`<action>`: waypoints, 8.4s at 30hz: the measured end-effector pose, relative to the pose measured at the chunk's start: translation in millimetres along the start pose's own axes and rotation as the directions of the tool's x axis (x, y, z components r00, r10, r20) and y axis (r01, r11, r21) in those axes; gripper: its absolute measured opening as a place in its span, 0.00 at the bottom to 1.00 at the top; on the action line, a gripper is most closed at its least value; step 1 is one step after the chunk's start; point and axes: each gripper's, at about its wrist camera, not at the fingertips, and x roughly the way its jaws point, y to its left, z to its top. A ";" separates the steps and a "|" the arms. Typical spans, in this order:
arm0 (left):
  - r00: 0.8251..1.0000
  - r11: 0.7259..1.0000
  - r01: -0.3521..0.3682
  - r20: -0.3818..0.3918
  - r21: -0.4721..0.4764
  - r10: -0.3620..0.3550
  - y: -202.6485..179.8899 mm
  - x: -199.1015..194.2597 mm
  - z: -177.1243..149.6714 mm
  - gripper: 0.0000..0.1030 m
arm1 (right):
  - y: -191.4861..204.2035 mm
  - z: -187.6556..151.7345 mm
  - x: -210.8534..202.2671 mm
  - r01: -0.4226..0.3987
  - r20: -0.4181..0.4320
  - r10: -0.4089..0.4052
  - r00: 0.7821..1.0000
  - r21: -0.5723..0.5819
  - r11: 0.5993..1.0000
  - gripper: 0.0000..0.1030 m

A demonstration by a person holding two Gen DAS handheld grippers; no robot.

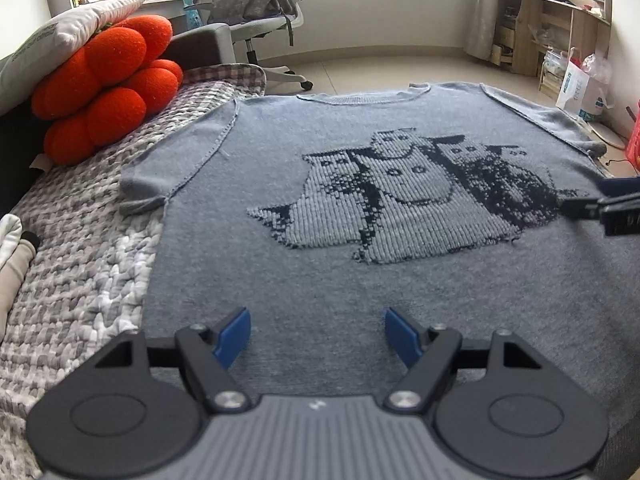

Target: Fold clothes

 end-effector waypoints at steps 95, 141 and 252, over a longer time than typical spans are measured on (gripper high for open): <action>0.999 0.799 0.018 0.032 -0.601 0.001 226.8 142.6 101.7 0.60 | 23.4 7.3 -16.6 -0.189 0.083 0.177 0.981 0.159 0.969 0.81; 0.973 0.902 0.229 0.110 -0.365 -0.203 64.3 103.2 101.7 0.37 | 13.8 -25.1 -17.4 -0.282 0.243 0.220 0.945 0.261 0.923 0.74; 0.847 0.841 0.531 0.073 -0.103 -0.526 67.6 25.9 7.7 0.70 | 79.5 168.3 180.0 -0.132 -0.030 0.143 0.989 0.241 0.962 0.04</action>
